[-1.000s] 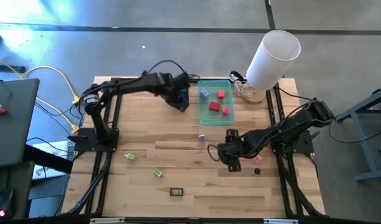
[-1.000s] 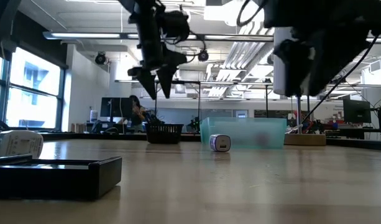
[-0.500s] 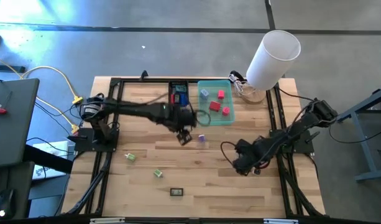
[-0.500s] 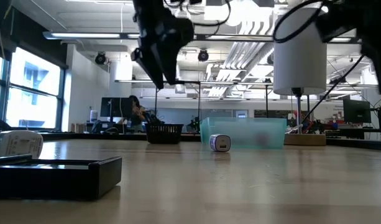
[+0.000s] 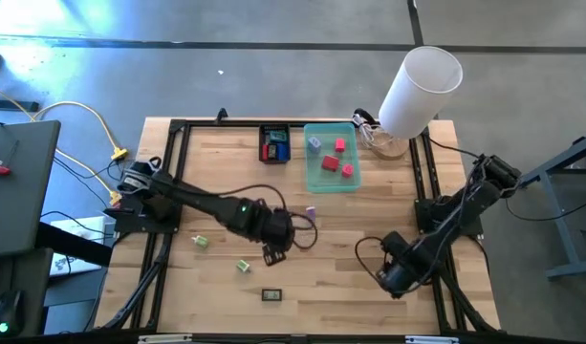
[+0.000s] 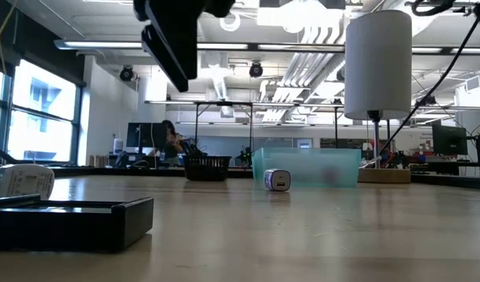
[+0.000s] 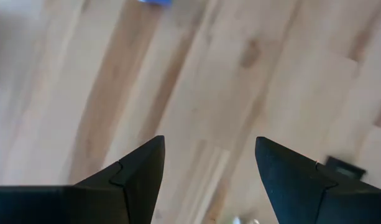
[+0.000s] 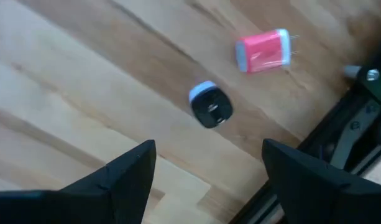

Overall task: Pick & Place Office items
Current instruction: Put the white charger adapter into the blue bin

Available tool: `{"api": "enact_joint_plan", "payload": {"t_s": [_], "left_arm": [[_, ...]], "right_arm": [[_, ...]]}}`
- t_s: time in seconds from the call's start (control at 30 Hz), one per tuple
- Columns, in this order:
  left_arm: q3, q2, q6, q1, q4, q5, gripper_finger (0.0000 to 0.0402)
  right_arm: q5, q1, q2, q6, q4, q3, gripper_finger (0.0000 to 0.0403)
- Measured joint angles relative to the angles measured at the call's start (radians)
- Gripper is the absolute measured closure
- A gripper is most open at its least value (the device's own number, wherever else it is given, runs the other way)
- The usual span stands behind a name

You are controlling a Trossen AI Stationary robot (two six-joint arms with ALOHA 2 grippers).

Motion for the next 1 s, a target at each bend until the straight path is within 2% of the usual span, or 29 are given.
{"api": "enact_joint_plan", "payload": {"t_s": [0.2, 0.37, 0.67, 0.83, 1.0], "left_arm": [[0.0, 0.0, -0.031, -0.065, 0.023, 0.0, 0.016], [0.0, 0.0, -0.061, -0.103, 0.025, -0.004, 0.016], [0.0, 0.0, -0.107, -0.172, 0.025, -0.008, 0.016], [0.0, 0.0, -0.125, -0.206, 0.025, -0.017, 0.016], [0.0, 0.0, -0.145, -0.231, 0.025, -0.017, 0.016]], "right_arm": [[0.048, 0.046, 0.0, 0.01, 0.039, 0.0, 0.0119], [0.149, 0.044, 0.0, 0.035, -0.001, 0.0, 0.0119], [0.098, 0.036, 0.001, 0.261, 0.004, 0.0, 0.0119], [0.073, 0.036, 0.001, 0.299, 0.005, 0.0, 0.0124], [0.073, 0.036, 0.001, 0.335, 0.018, 0.0, 0.0149]]}}
